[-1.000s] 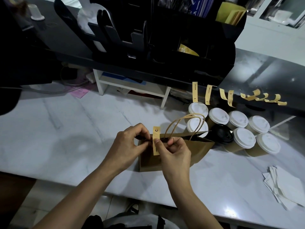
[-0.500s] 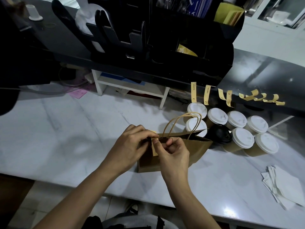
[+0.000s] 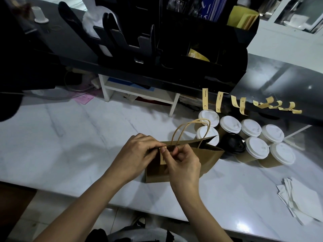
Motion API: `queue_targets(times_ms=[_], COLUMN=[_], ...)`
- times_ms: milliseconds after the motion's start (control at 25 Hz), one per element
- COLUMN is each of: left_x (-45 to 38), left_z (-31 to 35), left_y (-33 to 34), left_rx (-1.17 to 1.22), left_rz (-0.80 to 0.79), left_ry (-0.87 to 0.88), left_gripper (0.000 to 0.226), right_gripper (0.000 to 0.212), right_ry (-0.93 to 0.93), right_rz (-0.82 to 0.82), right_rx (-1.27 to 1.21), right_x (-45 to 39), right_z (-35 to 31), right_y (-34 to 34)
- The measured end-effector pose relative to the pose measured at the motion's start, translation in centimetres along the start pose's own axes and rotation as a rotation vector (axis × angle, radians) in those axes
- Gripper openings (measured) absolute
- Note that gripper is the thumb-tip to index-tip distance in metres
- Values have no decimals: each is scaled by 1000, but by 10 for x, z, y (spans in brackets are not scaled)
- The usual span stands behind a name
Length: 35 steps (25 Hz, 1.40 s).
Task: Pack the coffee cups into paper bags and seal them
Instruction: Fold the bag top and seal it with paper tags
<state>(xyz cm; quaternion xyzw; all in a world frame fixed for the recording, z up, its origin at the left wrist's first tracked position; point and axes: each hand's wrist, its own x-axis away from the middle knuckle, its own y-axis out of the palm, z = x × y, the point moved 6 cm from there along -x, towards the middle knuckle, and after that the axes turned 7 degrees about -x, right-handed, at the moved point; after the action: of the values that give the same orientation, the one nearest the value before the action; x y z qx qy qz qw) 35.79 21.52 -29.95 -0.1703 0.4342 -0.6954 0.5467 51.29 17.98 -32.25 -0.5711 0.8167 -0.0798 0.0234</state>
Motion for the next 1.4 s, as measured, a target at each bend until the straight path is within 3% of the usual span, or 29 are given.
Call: queue_targets(times_ms=[400, 560, 720, 1160, 1320, 1400], left_x=[-2, -2, -1, -6, -8, -8], left_z=[0, 5, 12, -13, -15, -15], left_y=[2, 0, -3, -20, -20, -20], left_rx=[10, -24, -97, -150, -217, -238], left_rz=[-51, 48, 128, 165, 173, 196], left_ry=[-10, -27, 37, 55, 45, 23], left_gripper=[29, 21, 12, 9, 11, 9], right_gripper=[38, 36, 39, 32, 54, 53], right_ry=[-60, -85, -122, -185, -199, -208], right_rz=[39, 29, 18, 209, 131, 66], right_rx=[274, 357, 342, 174, 165, 156], right_x=[-6, -8, -8, -25, -34, -38], right_z=[12, 13, 12, 4, 0, -1], right_y=[-11, -13, -19, -80, -90, -90])
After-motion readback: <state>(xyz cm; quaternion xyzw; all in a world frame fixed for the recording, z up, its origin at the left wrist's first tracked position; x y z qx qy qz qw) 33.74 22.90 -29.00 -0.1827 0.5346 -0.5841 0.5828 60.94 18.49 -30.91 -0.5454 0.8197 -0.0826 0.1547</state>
